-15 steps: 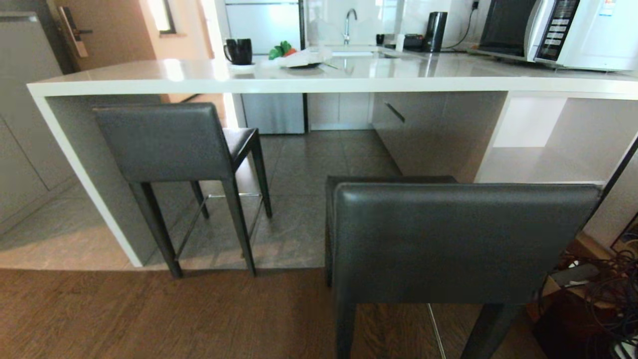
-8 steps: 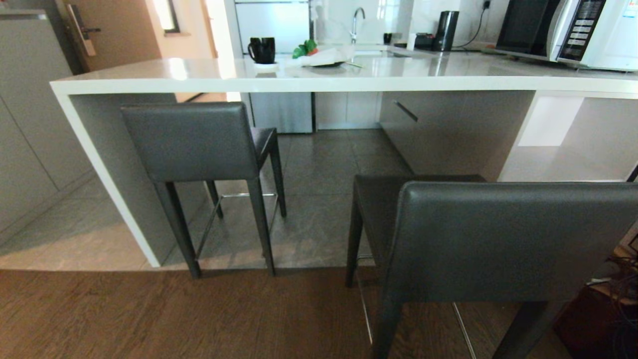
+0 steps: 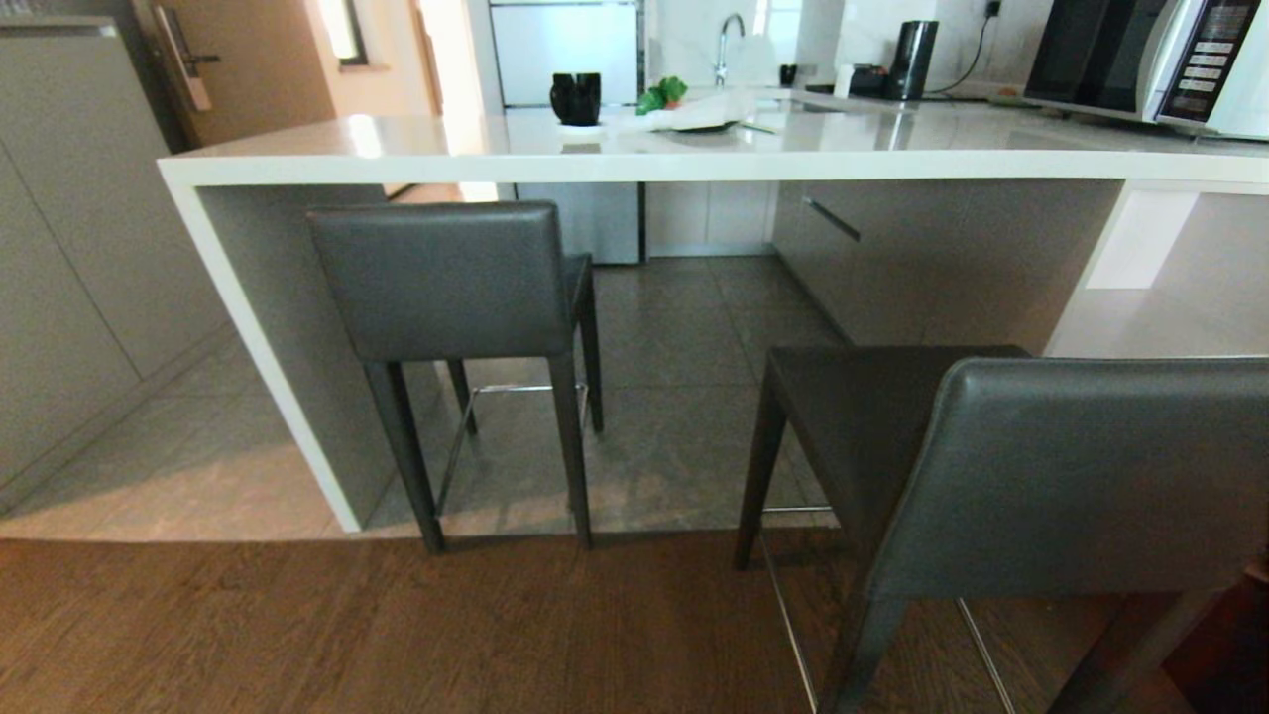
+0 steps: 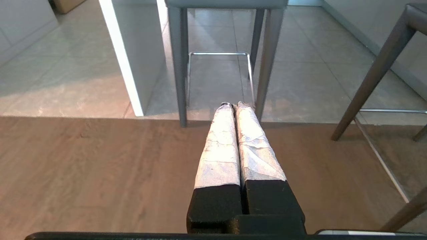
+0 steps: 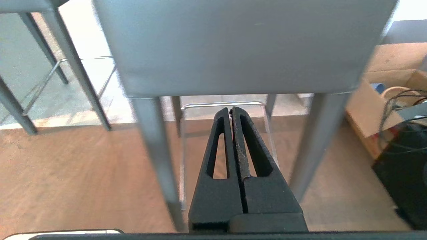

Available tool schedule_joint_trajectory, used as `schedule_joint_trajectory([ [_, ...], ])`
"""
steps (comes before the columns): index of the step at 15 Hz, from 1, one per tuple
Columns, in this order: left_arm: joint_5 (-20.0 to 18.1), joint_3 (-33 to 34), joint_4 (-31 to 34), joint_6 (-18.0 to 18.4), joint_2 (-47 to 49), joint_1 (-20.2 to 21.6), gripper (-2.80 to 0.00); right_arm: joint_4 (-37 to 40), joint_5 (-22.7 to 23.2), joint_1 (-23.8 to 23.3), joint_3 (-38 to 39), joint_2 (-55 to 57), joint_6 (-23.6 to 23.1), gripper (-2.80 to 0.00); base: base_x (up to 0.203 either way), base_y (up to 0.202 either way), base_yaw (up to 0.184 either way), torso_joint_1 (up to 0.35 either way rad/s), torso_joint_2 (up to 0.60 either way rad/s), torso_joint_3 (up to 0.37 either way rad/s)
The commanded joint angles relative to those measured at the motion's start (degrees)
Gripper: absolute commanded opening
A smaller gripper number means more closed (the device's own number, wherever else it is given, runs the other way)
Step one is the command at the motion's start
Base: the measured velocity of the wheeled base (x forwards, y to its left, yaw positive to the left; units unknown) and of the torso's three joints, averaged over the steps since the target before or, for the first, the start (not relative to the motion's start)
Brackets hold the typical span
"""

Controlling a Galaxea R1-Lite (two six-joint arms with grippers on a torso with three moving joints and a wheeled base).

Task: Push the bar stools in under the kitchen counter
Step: Pull the gray chair out from under the dining table

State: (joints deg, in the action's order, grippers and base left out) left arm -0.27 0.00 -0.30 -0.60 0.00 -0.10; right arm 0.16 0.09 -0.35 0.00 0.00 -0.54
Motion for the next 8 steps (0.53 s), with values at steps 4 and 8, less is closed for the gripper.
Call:
schedule_joint_trajectory([
  [4,0.00,0.09,-0.04,-0.02,-0.01,0.01,-2.80,-0.07,0.00,0.00,0.00,0.09,0.01,-2.80,0.000,0.197,0.000,-0.001,0.00,0.003],
  [8,0.00,0.09,-0.03,-0.02,-0.08,0.01,-2.80,-0.07,0.00,0.00,0.00,0.09,0.01,-2.80,0.000,0.196,0.000,0.003,0.00,0.003],
])
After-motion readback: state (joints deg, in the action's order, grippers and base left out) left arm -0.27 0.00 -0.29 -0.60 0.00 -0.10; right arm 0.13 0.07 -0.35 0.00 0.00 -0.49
